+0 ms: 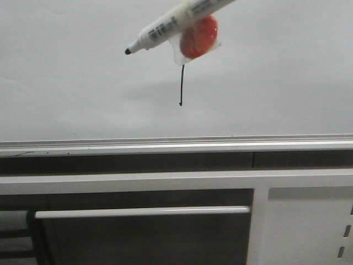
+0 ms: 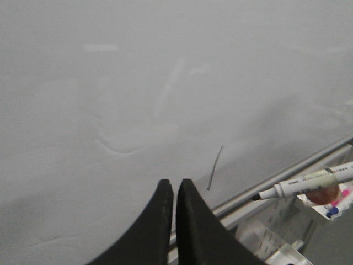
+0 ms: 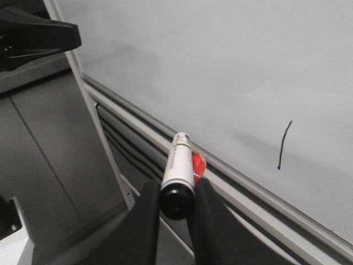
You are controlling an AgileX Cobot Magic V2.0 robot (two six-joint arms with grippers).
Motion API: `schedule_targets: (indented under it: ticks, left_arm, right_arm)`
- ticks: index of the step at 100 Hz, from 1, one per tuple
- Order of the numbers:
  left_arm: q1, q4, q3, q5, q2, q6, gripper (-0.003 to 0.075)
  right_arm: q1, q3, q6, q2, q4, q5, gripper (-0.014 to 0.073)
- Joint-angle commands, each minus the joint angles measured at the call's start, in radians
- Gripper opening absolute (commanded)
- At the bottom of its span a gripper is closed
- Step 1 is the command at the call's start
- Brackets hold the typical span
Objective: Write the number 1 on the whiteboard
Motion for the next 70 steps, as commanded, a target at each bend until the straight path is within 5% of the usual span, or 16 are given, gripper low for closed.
schedule_targets:
  ticks: [1,42,70]
  left_arm:
    - [0.001,-0.01,-0.056,0.073,0.022,0.042,-0.002]
    - [0.001,0.052,-0.185,0.437,0.185,0.178,0.001]
    - [0.001,0.084,-0.227,0.459,0.209,0.182,0.0311]
  right_arm:
    - [0.003,-0.106,-0.016,0.026,-0.027,0.057,-0.0043]
    - [0.003,-0.452,-0.016,0.251,-0.119,0.416,-0.0043]
    - [0.003,-0.643,-0.032,0.357,-0.147,0.592,-0.0044]
